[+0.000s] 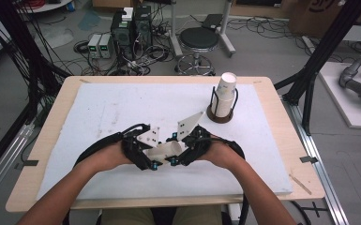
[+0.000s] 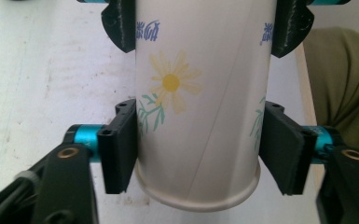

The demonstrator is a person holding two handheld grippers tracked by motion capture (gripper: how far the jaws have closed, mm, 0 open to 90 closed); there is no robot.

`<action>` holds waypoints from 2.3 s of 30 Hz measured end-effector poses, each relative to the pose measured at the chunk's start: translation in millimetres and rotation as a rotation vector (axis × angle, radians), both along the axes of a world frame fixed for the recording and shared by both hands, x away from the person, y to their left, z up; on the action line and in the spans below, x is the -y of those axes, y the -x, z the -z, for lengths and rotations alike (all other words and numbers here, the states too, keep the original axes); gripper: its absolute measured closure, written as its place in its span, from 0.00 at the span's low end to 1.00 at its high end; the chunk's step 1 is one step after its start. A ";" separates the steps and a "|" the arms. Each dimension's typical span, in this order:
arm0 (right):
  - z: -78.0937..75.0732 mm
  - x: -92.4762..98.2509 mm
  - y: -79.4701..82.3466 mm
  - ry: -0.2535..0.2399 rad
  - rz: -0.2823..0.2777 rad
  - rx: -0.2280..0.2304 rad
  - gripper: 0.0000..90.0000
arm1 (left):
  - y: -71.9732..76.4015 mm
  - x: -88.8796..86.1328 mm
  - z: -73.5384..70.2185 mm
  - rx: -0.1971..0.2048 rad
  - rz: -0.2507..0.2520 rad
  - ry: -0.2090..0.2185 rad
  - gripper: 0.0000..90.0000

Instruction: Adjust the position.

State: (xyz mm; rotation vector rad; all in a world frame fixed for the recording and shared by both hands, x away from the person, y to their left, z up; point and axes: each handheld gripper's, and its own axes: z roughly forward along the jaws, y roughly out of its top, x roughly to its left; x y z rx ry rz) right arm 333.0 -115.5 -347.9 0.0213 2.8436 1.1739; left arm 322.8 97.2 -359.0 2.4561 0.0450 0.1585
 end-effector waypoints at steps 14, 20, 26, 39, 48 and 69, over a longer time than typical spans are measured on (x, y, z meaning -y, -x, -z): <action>-4.7 18.8 -3.9 -0.086 0.045 -0.051 0.41 | 0.4 -32.2 14.2 -0.083 -0.119 0.352 0.21; 0.1 28.0 -3.5 -0.126 0.068 -0.064 0.41 | 2.0 -45.7 17.1 -0.110 -0.156 0.491 0.21; 5.1 37.2 -1.1 -0.193 0.085 -0.077 0.41 | 4.9 -48.8 20.6 -0.115 -0.168 0.557 0.21; 18.1 54.8 5.5 -0.360 0.086 -0.112 0.41 | 11.3 -38.2 23.6 -0.106 -0.137 0.623 0.21; 22.3 58.6 7.5 -0.418 0.058 -0.135 0.41 | 12.8 -29.5 24.6 -0.109 -0.111 0.652 0.21; 28.5 61.3 4.6 -0.499 0.034 -0.203 0.42 | 11.3 -27.8 25.3 -0.121 -0.067 0.697 0.33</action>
